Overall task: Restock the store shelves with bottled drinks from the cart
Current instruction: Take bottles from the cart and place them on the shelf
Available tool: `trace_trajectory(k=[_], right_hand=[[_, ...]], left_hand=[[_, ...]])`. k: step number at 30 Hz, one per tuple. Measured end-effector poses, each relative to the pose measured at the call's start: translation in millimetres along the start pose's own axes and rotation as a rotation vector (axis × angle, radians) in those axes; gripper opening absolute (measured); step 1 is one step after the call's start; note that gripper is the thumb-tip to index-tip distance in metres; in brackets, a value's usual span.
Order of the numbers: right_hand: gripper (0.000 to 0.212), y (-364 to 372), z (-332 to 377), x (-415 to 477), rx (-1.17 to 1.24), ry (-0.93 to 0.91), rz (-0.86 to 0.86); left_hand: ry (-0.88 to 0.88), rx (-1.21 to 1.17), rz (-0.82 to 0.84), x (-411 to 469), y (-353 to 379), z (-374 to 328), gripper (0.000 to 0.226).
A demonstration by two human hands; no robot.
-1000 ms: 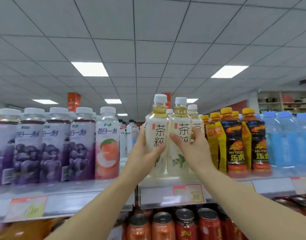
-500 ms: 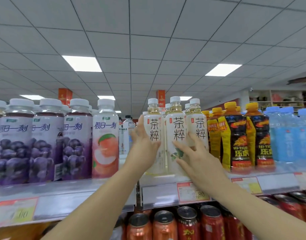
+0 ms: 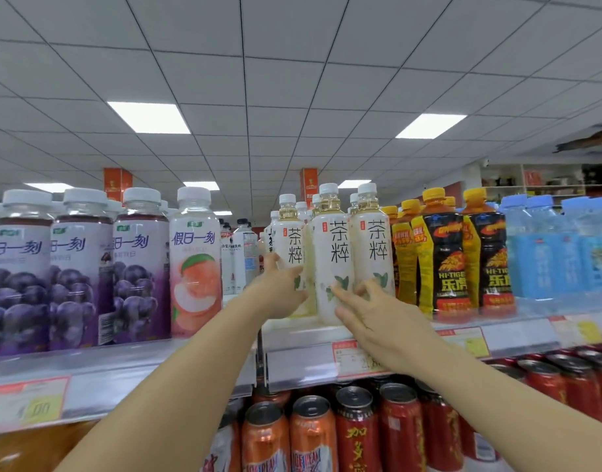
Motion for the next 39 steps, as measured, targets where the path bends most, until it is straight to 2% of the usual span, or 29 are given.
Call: trace_trajectory(k=[3,5,7,9,11,13,15,18,22,25,31,35,39], right_hand=[[0.05,-1,1,0,0.004,0.013,0.046],[0.048,-3,-1,-4,0.001,0.01,0.045],[0.042,-5,-8,-15,0.037,-0.036,-0.067],[0.037,-5,-18,-37,0.126,-0.125,-0.263],[0.032,0,-34,-71,0.198,-0.19,-0.403],[0.026,16,-53,-115,0.233,-0.208,-0.416],[0.022,37,-73,-166,0.266,-0.191,-0.348],[0.02,82,-114,-257,0.305,-0.084,-0.108],[0.021,134,-173,-389,0.369,0.183,0.251],[0.018,158,-210,-473,0.385,0.369,0.448],[0.031,200,-248,-591,0.411,0.558,0.829],[0.036,230,-253,-641,0.416,0.646,0.987],[0.047,271,-253,-671,0.428,0.654,1.059]], left_hand=[[-0.01,-0.076,-0.004,-2,-2,-1,0.046],[-0.006,-0.211,-0.129,-14,-3,-8,0.044],[0.05,-0.289,-0.38,-41,-2,-20,0.038],[0.186,-0.338,-0.632,-76,10,-38,0.029],[0.309,-0.437,-0.741,-113,37,-57,0.021],[0.355,-0.527,-0.729,-145,78,-77,0.018],[0.355,-0.581,-0.655,-170,126,-100,0.018],[0.29,-0.634,-0.449,-203,207,-135,0.019],[0.138,-0.6,-0.087,-251,316,-181,0.019],[0.042,-0.595,0.172,-290,386,-214,0.021],[-0.14,-0.564,0.568,-383,501,-249,0.021],[-0.314,-0.618,0.83,-446,554,-247,0.024],[-0.582,-0.703,0.923,-484,595,-229,0.024]])
Point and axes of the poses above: each hand's wrist, its own x-axis towards the middle knuckle, its own y-axis out of the palm, z = x × y, the point moved 3 cm from there along x, towards the middle knuckle
